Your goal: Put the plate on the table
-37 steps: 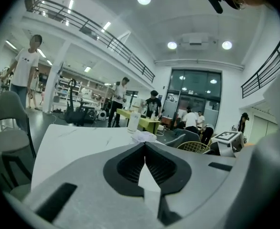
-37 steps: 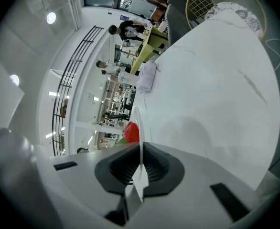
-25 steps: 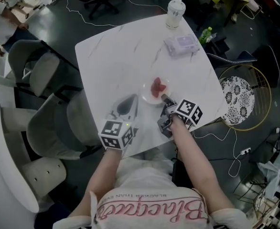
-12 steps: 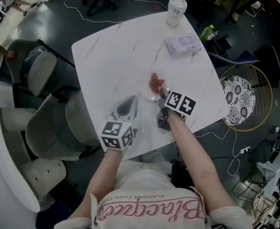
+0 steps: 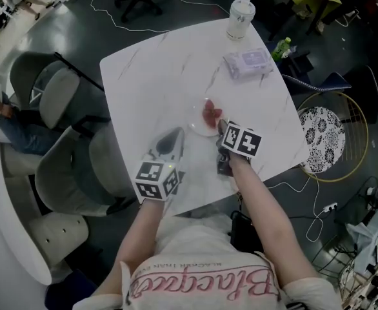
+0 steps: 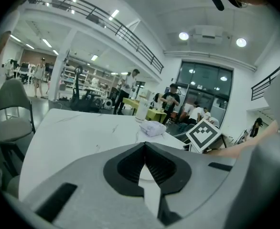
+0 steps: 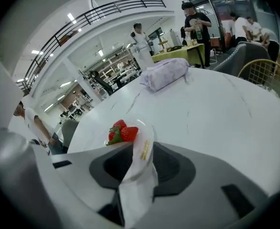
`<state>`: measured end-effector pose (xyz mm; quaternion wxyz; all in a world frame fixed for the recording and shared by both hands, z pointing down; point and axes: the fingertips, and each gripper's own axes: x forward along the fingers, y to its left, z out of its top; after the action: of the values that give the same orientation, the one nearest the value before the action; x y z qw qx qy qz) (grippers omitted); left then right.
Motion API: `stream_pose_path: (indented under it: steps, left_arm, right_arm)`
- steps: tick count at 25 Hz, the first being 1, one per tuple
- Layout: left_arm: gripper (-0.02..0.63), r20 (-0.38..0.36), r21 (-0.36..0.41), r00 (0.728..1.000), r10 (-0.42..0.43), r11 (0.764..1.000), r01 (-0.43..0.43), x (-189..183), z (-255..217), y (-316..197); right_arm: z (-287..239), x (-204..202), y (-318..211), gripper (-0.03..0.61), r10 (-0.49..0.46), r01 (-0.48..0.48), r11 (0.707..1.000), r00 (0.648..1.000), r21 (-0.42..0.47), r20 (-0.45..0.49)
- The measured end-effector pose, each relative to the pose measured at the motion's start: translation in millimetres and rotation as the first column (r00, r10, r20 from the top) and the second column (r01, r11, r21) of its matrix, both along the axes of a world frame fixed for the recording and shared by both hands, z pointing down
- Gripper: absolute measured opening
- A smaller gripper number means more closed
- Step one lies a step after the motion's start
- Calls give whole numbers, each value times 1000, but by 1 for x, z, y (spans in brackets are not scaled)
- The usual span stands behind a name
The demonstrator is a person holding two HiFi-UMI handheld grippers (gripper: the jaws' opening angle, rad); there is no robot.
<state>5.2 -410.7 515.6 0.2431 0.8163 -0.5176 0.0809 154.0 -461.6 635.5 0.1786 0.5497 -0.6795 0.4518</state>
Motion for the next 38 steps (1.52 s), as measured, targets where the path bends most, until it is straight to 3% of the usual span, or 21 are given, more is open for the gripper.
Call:
stream_pose_path:
  steps: [8,14,18,23,30,38]
  left_arm:
    - [3,-4,46,1000,17,999,-16,1,-18,5]
    - [3,-13,91,999,41,995,-40,5,-39,15]
    - [3,-17,123,998,56,991,-53,5,-53,25]
    - [3,-25,168,997,78,983,-73,6,-74,37]
    - [3,-31,263,991,128,958,-115,10,-119,58]
    - [3,-10,337,979,205,922,-189,27,-149,80]
  right_arm:
    - [-57,-2,18,87,-51,33,989,991,142,125]
    - [-120,-7,46,41,-67,-12,970,946,241,316]
    - [-154,-12,68,20,-113,-10,953,916,304,385]
    - [-195,-25,94,12,-222,56,906,906,418,360]
    - [-255,-44,132,6,-331,144,794,917,591,222]
    - [-285,-56,158,5,-383,175,708,909,685,163]
